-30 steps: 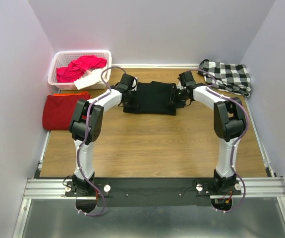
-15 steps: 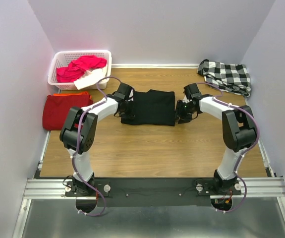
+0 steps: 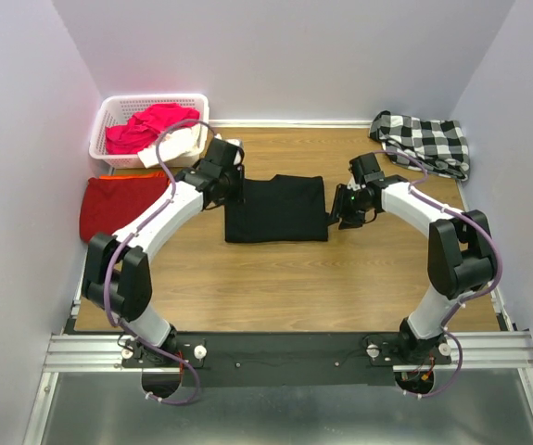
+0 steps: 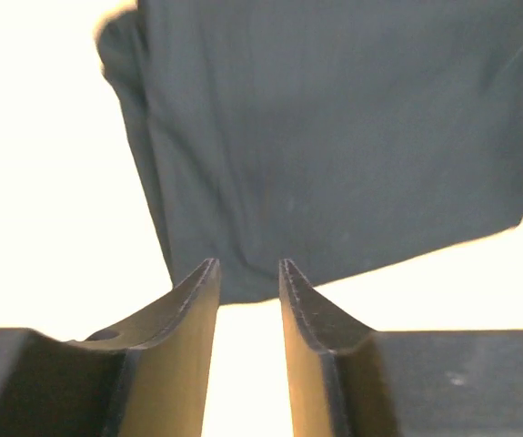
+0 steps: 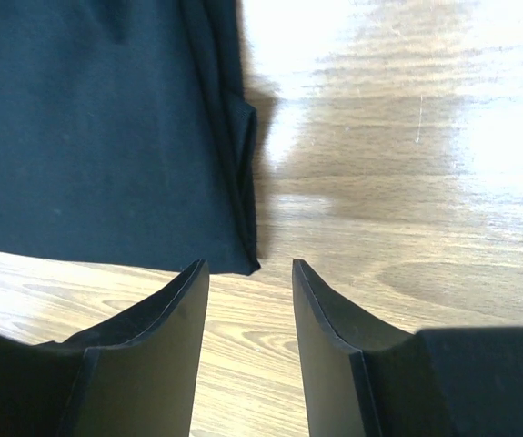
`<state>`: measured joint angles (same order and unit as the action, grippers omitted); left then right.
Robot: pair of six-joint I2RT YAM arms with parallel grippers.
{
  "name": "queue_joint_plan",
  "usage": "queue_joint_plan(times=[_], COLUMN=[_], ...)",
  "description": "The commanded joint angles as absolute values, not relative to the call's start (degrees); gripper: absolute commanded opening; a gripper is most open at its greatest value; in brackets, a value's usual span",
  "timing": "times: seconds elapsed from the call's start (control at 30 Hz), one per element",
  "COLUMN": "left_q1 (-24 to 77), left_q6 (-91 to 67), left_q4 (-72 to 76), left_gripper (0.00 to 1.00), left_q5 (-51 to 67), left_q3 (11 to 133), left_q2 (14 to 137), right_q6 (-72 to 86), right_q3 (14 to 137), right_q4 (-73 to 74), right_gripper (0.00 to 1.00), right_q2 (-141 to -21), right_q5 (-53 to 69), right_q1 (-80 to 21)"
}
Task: Fold and stack the t-shirts
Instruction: Put the neatly folded tshirt into the corner of the board with the left arm
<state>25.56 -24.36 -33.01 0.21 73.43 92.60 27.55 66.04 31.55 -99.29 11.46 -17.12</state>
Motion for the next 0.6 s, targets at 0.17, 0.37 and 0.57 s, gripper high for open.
queue_joint_plan(times=[0.17, 0.37, 0.57], left_q1=[18.03, 12.49, 9.05], left_q6=[-17.50, -12.57, -11.51], left_q4=[-29.71, -26.81, -25.58], left_gripper=[0.60, 0.67, 0.67], left_q5=[-2.12, 7.64, 17.04], left_q3=[76.90, 76.73, 75.41], left_q2=[94.92, 97.82, 103.00], right_q6=[26.98, 26.54, 27.07], right_q3=[68.29, 68.47, 69.43], right_q4=[33.31, 33.57, 33.92], right_gripper=[0.54, 0.54, 0.54], right_q2=[-97.56, -97.21, -96.59], right_q5=[9.05, 8.35, 8.09], right_q1=[-16.79, -16.88, -16.88])
